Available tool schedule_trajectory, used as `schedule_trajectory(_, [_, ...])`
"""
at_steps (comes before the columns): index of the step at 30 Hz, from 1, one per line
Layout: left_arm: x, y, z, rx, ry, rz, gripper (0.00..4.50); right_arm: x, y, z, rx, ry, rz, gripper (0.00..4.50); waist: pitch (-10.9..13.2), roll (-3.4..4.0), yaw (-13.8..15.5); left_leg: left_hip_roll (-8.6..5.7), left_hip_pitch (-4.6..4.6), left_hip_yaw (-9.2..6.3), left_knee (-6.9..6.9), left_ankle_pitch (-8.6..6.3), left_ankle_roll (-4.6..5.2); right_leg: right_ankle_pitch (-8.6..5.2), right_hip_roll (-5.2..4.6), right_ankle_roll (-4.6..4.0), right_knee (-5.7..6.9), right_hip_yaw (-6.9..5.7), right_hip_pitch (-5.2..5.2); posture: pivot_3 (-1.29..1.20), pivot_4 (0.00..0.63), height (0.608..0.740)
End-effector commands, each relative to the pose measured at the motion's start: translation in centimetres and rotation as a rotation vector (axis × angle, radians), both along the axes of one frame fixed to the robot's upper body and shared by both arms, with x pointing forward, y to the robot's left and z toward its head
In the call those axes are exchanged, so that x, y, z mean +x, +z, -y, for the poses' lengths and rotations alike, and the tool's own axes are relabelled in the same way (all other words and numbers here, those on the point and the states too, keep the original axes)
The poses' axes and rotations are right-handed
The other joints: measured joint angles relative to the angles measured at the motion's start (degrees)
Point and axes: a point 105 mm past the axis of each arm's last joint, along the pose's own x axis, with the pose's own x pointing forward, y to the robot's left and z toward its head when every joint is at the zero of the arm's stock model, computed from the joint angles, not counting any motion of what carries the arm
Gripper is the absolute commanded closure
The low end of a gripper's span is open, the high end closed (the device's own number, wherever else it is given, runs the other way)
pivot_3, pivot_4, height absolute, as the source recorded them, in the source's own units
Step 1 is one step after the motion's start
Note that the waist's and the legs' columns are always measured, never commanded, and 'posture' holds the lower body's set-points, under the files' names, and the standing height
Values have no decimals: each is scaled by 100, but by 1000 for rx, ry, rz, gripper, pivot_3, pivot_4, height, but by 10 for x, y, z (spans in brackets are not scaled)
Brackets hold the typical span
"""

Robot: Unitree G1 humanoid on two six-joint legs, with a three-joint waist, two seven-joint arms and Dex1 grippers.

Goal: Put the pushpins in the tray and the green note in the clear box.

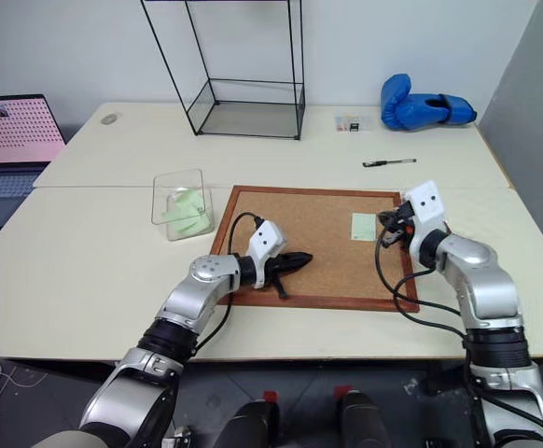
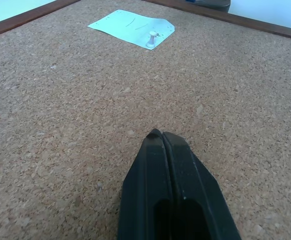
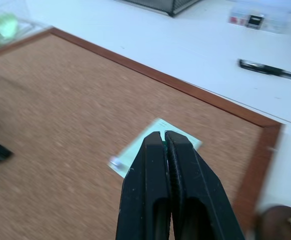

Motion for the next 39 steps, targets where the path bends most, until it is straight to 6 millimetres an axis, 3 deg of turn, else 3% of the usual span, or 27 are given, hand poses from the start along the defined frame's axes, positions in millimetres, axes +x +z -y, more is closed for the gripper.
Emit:
schedule_trajectory(1, [-5,-23,-7,63,11,-64,4500,-1,2,38,-240,-84,48,4486,1,-2,6,0,0,0,-1,0,0,0,-1,0,-3,-1,1,0,150,740])
schedule_trajectory(5, [-5,-23,-6,64,7,-62,4500,-4,-15,62,-412,-118,6,4486,1,-2,-1,2,3,2,-1,0,0,0,0,0,0,1,1,0,150,740])
schedule_trajectory(13, [-5,-23,-4,66,1,-61,4500,-5,-38,70,-464,-120,-46,4486,1,-1,-2,2,3,5,1,0,0,0,0,1,0,4,2,0,150,740])
schedule_trajectory(23, [-5,-24,-6,68,5,-60,4500,0,-37,71,-444,-132,-38,2580,1,-2,1,2,3,4,1,0,0,0,0,1,0,3,2,0,150,740])
schedule_trajectory(25, [-5,-23,-6,67,4,-60,4500,1,-34,70,-431,-136,-27,2035,1,-1,1,2,3,4,1,0,0,0,0,1,0,3,2,0,150,740])
schedule_trajectory(31, [-6,-24,-5,67,1,-59,4500,4,-14,69,-363,-154,21,995,1,-1,1,2,4,3,1,0,0,0,0,1,0,3,2,0,150,740])
schedule_trajectory(33, [-6,-23,-5,67,0,-60,4500,5,-4,65,-314,-138,41,699,1,-2,1,2,4,3,1,0,0,0,0,1,1,3,2,0,150,740])
schedule_trajectory(39, [-6,-24,-4,66,-1,-62,4500,-7,5,9,-117,106,17,699,1,-2,-2,3,3,0,1,0,0,0,1,1,1,1,3,0,150,740])
